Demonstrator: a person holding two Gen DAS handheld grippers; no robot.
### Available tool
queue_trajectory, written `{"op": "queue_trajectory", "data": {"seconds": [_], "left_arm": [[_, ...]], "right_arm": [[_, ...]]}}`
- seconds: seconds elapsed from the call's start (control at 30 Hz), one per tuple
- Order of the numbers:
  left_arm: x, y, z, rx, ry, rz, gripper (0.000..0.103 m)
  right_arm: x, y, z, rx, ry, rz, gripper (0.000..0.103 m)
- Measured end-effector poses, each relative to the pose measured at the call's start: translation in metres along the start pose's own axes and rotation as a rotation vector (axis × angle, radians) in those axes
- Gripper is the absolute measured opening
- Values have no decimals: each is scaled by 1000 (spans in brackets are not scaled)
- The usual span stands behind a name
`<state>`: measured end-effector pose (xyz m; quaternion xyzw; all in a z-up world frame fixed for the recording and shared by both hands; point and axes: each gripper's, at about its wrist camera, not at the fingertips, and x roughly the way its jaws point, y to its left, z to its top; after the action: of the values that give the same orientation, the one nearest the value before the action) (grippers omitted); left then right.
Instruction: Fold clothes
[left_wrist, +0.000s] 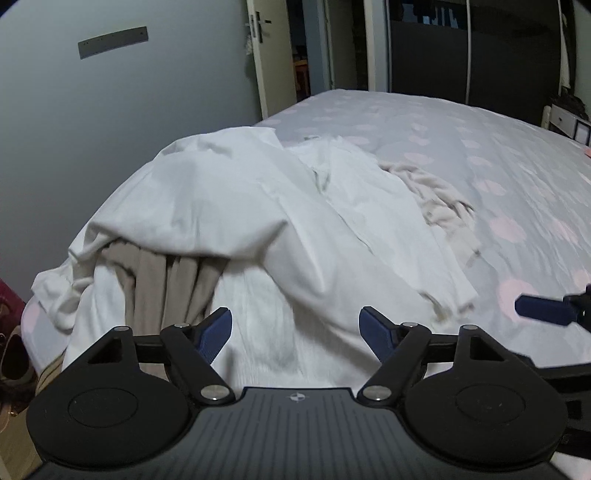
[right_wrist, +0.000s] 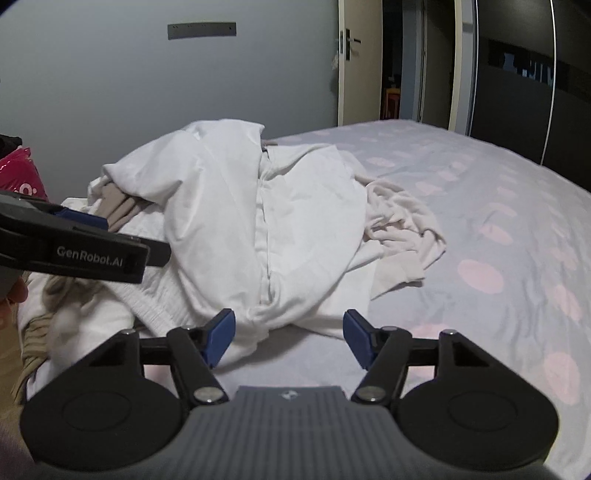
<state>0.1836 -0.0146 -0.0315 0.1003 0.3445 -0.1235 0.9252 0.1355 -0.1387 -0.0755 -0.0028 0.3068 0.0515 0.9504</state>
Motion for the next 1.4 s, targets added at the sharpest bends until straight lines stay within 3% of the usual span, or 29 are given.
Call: {"op": "queue_trajectory", "data": {"seconds": [0.07,0.27,0.33,0.37,0.4,0.57,0.7,1.0,1.17,1.23,1.4], "left_arm": [[11,6,4,-39,-8,4,76],[36,16,16,-170,-32,-21,72],[40,19,18,-200,-42,-45,48],[42,23,19,-222,-41,-60,43],[43,26,20,-243,-41,-76,38],[46,32,23,-275,-47,-125,26],[30,24,29,-255,-91,-152,18],[-29,1,49,-223,-204,-242,7],[-81,-23,58,-192,-286,-361,6],[-101,-38,61,-162,-321,-392,1],[-136,-80,64,-72,-341,-508,1]], "right_arm": [[15,0,6,6,7,2,66],[57,0,9,5,58,24,51],[63,-2,8,16,59,36,41],[62,-3,9,16,54,37,34],[62,-3,9,15,49,37,14],[49,-14,17,34,35,20,9],[20,-15,27,-54,-66,-109,7],[-68,-33,59,-106,-245,-268,6],[-141,-47,73,-114,-354,-376,5],[-171,-53,75,-121,-389,-434,5],[-248,-82,62,-63,-428,-597,5]]}}
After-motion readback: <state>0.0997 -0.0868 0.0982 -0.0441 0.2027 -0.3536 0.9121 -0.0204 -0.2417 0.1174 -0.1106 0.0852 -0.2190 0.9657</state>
